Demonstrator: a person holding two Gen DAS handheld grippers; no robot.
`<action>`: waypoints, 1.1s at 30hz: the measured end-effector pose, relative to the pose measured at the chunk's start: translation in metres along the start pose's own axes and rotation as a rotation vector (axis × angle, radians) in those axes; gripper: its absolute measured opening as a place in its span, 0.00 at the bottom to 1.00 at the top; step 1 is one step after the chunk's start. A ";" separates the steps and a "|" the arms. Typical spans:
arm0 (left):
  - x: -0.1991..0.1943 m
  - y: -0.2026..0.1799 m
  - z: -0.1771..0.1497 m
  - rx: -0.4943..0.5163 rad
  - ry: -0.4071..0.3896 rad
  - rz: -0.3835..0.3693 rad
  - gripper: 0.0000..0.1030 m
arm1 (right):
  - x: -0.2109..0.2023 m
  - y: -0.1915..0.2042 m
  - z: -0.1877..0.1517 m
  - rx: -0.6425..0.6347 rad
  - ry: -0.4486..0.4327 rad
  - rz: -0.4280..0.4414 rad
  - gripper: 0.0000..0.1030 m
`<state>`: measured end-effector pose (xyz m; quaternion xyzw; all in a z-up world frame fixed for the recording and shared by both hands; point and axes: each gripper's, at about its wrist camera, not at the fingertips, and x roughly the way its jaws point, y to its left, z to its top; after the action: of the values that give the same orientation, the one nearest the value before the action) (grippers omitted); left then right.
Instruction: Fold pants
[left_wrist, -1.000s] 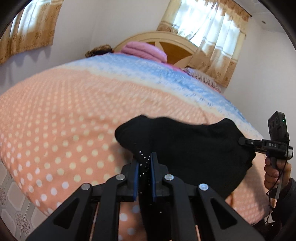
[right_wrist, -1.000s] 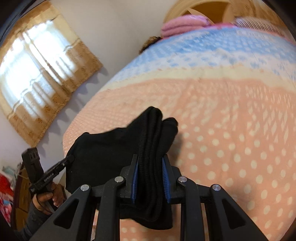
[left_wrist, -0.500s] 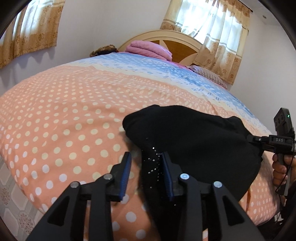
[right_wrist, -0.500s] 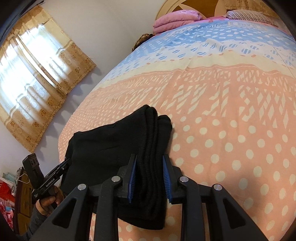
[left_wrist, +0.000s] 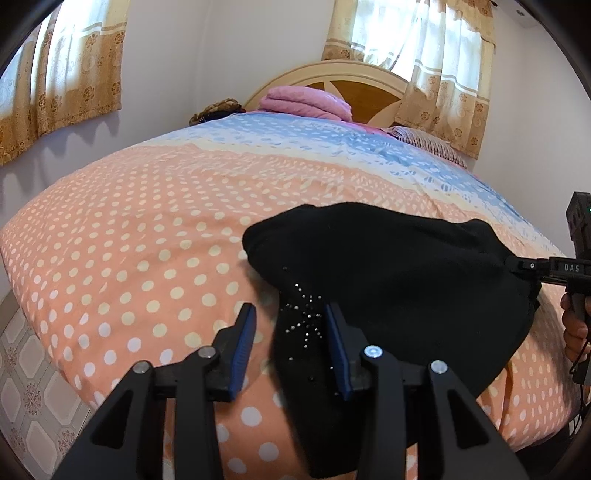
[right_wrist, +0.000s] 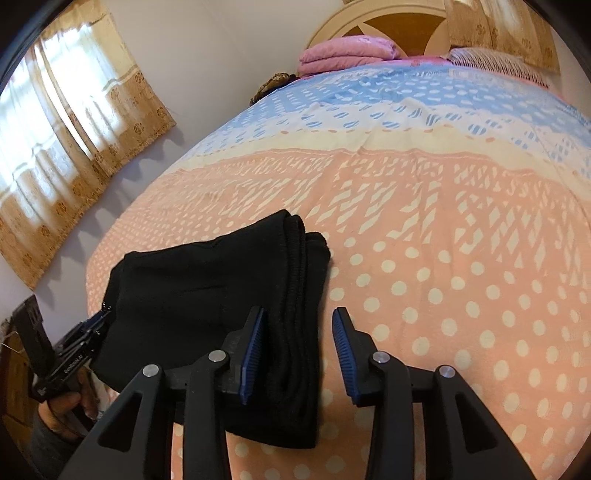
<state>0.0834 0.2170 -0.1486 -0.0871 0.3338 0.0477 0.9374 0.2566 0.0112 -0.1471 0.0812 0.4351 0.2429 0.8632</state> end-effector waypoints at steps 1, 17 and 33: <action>-0.001 0.000 -0.001 -0.002 -0.001 0.002 0.44 | -0.001 0.000 0.000 0.000 -0.002 -0.005 0.38; -0.061 -0.019 -0.001 0.027 -0.065 0.026 0.79 | -0.077 0.037 -0.036 -0.106 -0.183 -0.159 0.61; -0.133 -0.063 0.010 0.074 -0.215 -0.003 0.96 | -0.178 0.086 -0.099 -0.169 -0.340 -0.173 0.70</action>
<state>-0.0042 0.1525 -0.0483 -0.0474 0.2327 0.0429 0.9705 0.0587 -0.0080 -0.0505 0.0108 0.2666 0.1863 0.9456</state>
